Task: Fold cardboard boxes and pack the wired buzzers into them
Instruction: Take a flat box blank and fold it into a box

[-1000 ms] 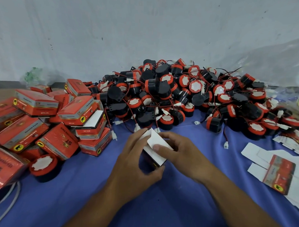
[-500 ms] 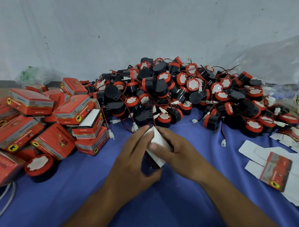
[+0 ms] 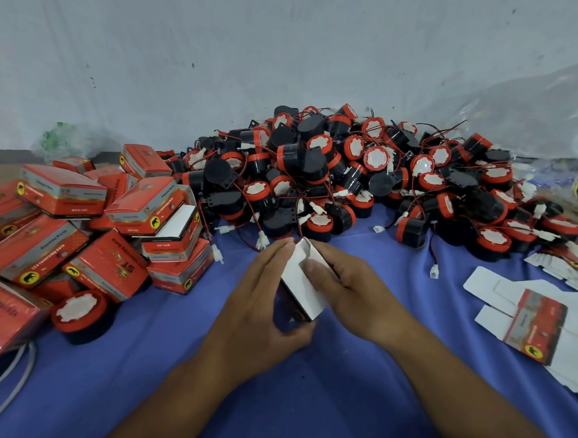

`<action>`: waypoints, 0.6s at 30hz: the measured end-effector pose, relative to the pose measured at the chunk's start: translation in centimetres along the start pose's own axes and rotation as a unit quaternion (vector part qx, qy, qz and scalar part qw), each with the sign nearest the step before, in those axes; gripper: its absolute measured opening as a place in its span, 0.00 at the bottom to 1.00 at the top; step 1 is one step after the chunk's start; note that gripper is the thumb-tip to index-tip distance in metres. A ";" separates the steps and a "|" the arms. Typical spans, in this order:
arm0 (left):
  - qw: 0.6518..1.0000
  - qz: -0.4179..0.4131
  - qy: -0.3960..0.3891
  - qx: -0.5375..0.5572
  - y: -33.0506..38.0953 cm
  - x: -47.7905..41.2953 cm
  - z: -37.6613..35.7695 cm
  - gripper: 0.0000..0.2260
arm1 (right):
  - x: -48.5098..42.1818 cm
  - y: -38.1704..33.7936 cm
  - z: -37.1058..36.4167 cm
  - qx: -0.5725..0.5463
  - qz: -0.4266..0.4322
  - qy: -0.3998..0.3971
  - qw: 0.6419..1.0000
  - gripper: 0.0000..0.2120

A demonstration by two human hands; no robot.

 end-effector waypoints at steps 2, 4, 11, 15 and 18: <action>1.000 -0.002 0.003 0.003 -0.1 0.0 0.0 0.37 | -0.1 0.1 -0.4 -0.018 -0.015 -0.025 0.999 0.18; 1.000 0.003 0.002 0.005 -0.3 0.0 0.0 0.36 | -0.2 0.1 -0.9 -0.024 -0.037 -0.052 0.998 0.29; 1.000 0.007 0.003 -0.002 -0.6 0.0 -0.2 0.36 | -0.3 0.3 -1.0 -0.171 -0.048 -0.035 0.984 0.21; 1.000 0.021 -0.005 -0.014 -0.6 0.1 -0.4 0.38 | -0.4 0.3 -0.6 -0.133 -0.041 0.008 0.990 0.20; 0.999 0.031 -0.009 -0.021 -0.8 0.2 -0.3 0.40 | -0.3 0.0 -0.7 -0.055 -0.031 0.022 0.998 0.21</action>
Point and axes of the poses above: each hand's wrist, its own x-axis away from the middle knuckle, its own z-axis out of the back of the hand, y = z × x, the point moved 5 cm from there along -x, towards the middle knuckle, and after that the axes turned 13 degrees about -y, right-handed, at the moved point
